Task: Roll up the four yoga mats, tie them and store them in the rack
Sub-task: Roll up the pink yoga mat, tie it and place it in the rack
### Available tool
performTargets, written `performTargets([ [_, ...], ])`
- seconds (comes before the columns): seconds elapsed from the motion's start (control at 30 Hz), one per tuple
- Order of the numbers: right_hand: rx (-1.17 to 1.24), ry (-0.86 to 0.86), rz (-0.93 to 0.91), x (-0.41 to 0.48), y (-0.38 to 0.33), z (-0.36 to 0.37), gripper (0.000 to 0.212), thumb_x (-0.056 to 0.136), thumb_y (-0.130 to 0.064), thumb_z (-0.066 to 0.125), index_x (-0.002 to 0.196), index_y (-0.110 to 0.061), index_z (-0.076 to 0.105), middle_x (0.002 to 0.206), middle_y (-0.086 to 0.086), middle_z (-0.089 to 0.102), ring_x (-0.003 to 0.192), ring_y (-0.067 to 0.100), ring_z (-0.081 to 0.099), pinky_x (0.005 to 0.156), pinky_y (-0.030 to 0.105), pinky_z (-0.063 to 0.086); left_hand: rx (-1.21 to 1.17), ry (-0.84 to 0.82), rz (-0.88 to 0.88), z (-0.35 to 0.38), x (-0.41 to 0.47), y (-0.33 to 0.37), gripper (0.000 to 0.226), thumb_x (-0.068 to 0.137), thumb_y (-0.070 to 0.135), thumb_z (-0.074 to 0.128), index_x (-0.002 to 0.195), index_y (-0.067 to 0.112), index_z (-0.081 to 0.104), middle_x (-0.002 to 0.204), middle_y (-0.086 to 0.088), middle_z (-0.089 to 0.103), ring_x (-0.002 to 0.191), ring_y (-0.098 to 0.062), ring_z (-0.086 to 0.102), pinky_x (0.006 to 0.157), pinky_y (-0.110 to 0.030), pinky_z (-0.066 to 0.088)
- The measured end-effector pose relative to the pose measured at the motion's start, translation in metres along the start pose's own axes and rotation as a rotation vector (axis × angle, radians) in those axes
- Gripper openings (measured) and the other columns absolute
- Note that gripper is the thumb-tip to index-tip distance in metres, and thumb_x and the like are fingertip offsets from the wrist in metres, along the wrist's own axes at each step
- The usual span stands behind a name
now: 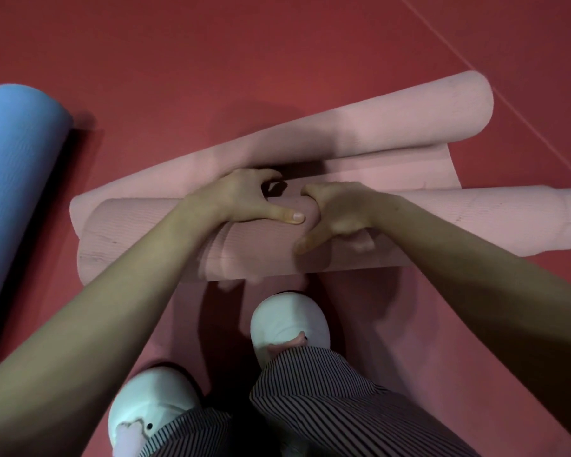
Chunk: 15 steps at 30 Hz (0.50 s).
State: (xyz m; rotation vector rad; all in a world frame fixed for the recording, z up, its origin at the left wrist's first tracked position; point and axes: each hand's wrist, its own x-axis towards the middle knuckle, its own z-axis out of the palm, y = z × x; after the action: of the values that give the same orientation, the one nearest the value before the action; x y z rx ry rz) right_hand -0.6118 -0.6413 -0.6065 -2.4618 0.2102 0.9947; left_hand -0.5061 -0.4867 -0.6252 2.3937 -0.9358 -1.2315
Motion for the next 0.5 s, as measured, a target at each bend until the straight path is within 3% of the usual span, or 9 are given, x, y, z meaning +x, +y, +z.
performTargets([
  [0.13, 0.004, -0.01, 0.014, 0.002, -0.001, 0.001, 0.092, 0.048, -0.074, 0.073, 0.119, -0.022, 0.048, 0.11, -0.005, 0.06, 0.095, 0.018, 0.056, 0.086, 0.033, 0.045, 0.096, 0.058, 0.017, 0.001, -0.002, -0.002, 0.126, 0.041, 0.089, 0.062, 0.147, 0.029, 0.033, 0.148, -0.001, 0.039, 0.134, -0.02, 0.038, 0.109, -0.035, 0.032],
  [0.27, -0.112, 0.172, -0.014, -0.01, -0.002, 0.023, 0.09, 0.044, -0.075, 0.074, 0.111, -0.018, 0.051, 0.106, -0.001, 0.059, 0.095, 0.021, 0.054, 0.079, 0.031, 0.037, 0.323, 0.003, 0.028, 0.009, -0.007, 0.001, 0.117, 0.045, 0.088, 0.044, 0.148, 0.037, 0.026, 0.159, -0.005, 0.011, 0.146, -0.025, 0.008, 0.115, -0.049, 0.006],
  [0.4, -0.207, 0.24, -0.038, -0.015, 0.0, 0.04, 0.106, 0.044, -0.077, 0.071, 0.126, -0.017, 0.044, 0.126, 0.002, 0.053, 0.116, 0.023, 0.048, 0.096, 0.034, 0.032, 0.432, -0.067, 0.045, 0.016, -0.01, 0.001, 0.11, 0.049, 0.088, 0.04, 0.147, 0.039, 0.028, 0.161, -0.006, 0.0, 0.146, -0.03, -0.006, 0.114, -0.055, -0.003],
  [0.5, -0.178, 0.223, -0.06, -0.01, 0.0, 0.031, 0.097, 0.043, -0.08, 0.068, 0.116, -0.017, 0.05, 0.114, 0.0, 0.059, 0.104, 0.023, 0.054, 0.084, 0.032, 0.035, 0.371, -0.068, 0.008, 0.013, -0.008, 0.0, 0.115, 0.046, 0.095, 0.047, 0.146, 0.042, 0.029, 0.161, -0.008, -0.003, 0.146, -0.031, -0.009, 0.114, -0.057, -0.006],
])
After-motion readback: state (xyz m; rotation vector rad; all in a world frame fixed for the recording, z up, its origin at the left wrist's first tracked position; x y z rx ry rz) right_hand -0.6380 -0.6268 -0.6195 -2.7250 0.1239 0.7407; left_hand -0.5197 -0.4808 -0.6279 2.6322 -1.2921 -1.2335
